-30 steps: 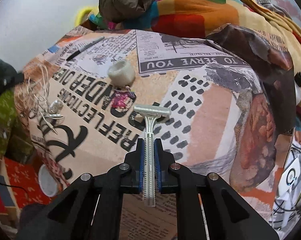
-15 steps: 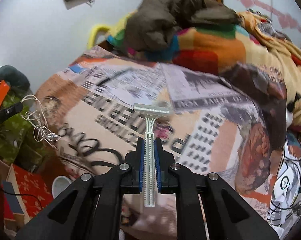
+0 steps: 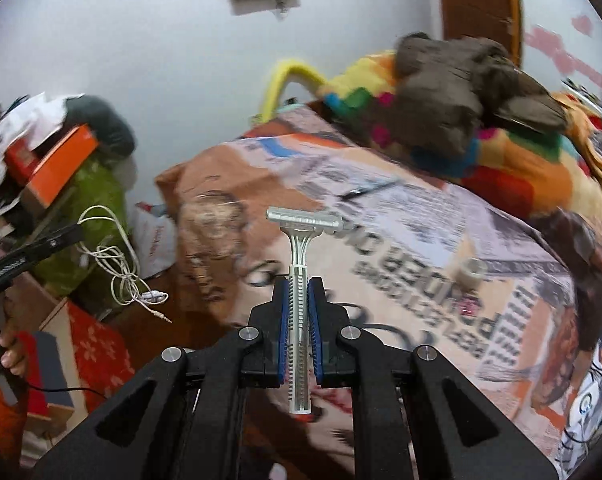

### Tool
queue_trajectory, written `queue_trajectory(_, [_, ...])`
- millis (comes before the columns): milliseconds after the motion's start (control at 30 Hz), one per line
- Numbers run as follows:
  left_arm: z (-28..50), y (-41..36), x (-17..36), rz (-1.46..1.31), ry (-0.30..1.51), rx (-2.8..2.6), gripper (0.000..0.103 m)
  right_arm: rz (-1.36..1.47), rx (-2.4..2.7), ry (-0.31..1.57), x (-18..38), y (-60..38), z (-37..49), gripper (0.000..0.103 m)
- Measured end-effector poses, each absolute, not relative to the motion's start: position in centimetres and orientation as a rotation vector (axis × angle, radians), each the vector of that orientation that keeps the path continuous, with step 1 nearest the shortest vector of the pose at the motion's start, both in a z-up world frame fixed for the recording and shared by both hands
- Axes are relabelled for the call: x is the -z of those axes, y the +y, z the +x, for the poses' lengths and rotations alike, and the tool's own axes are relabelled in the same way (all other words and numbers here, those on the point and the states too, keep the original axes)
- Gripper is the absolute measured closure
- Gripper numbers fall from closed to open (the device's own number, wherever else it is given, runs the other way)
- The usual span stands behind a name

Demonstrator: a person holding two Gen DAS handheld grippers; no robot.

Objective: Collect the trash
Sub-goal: 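Carry the earphones and razor with both tools over the white bin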

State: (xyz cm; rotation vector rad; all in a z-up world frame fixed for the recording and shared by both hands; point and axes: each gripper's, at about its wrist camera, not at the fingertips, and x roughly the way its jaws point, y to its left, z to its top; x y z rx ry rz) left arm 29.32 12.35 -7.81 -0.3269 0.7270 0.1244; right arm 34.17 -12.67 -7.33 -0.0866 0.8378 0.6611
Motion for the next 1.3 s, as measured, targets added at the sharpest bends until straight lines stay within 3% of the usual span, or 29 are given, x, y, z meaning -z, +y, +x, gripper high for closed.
queue_trajectory(667, [18.3,21.8,14.3,-0.435,0.795,-0.258,0.102,-0.22,-0.988,0.995,12.6,4.7,24.7,0.094])
queue_trajectory(1300, [14.3,27.2,31.2,-0.807,1.04,-0.333,0.102,-0.334,-1.019,1.218,23.0,13.3,22.3,0.094])
